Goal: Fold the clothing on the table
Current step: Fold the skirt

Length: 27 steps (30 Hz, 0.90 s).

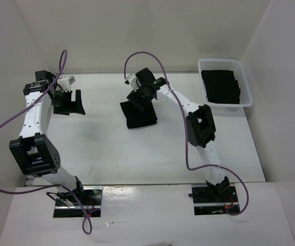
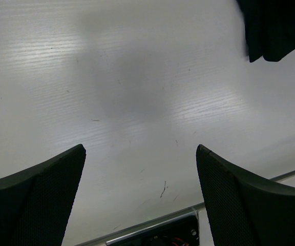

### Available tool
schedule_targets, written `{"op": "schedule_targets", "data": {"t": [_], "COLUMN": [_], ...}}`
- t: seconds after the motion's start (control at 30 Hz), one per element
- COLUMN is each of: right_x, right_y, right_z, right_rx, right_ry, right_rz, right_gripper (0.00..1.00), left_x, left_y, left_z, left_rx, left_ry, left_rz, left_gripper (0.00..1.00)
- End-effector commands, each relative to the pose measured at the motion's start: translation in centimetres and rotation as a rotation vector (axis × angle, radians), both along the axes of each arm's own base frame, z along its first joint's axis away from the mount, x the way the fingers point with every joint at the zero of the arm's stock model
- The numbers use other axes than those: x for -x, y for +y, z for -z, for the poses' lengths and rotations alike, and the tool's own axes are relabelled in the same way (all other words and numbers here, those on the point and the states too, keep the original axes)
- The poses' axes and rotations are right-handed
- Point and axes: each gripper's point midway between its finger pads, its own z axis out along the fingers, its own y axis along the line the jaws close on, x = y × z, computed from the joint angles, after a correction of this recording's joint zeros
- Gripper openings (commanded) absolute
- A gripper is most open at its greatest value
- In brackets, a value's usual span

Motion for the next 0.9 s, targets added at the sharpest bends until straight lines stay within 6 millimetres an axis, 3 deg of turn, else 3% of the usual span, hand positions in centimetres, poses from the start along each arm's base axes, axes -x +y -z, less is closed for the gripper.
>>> {"op": "schedule_targets", "data": {"t": [0.0,0.3,0.5,0.53,0.57,0.63,0.77,0.87], "right_x": [-2.8,-4.8,-5.6,-5.5,-5.8,-5.6,-5.9,-5.9], "right_y": [0.1,0.0,0.5,0.7,0.9,1.0,1.3,1.3], "right_z": [-1.0,-0.7,-1.6,-0.5,-1.4,-0.2,-0.5,0.5], "right_rx": [-0.033,-0.047,-0.065,-0.057,-0.069,-0.058,-0.076,-0.065], "right_ry": [-0.071,-0.093,-0.107,-0.083,-0.102,-0.073,-0.077,-0.061], "right_rz": [0.027,0.048,0.054,0.048,0.048,0.042,0.043,0.043], "right_gripper": [0.96,0.96,0.96,0.96,0.96,0.96,0.96,0.96], "left_x": [0.2,0.0,-0.1,-0.1,-0.1,-0.1,-0.1,-0.2], "left_y": [0.1,0.5,0.5,0.5,0.5,0.5,0.5,0.5], "left_z": [-1.1,-0.7,-0.5,-0.5,-0.5,-0.2,-0.2,0.1], "left_rx": [-0.01,-0.026,-0.024,-0.024,-0.024,-0.021,-0.021,-0.019], "left_ry": [-0.037,-0.032,-0.023,-0.023,-0.023,-0.014,-0.014,-0.005], "left_rz": [0.01,0.002,0.002,0.002,0.002,0.002,0.002,0.003], "left_gripper": [0.94,0.94,0.94,0.94,0.94,0.94,0.94,0.94]}}
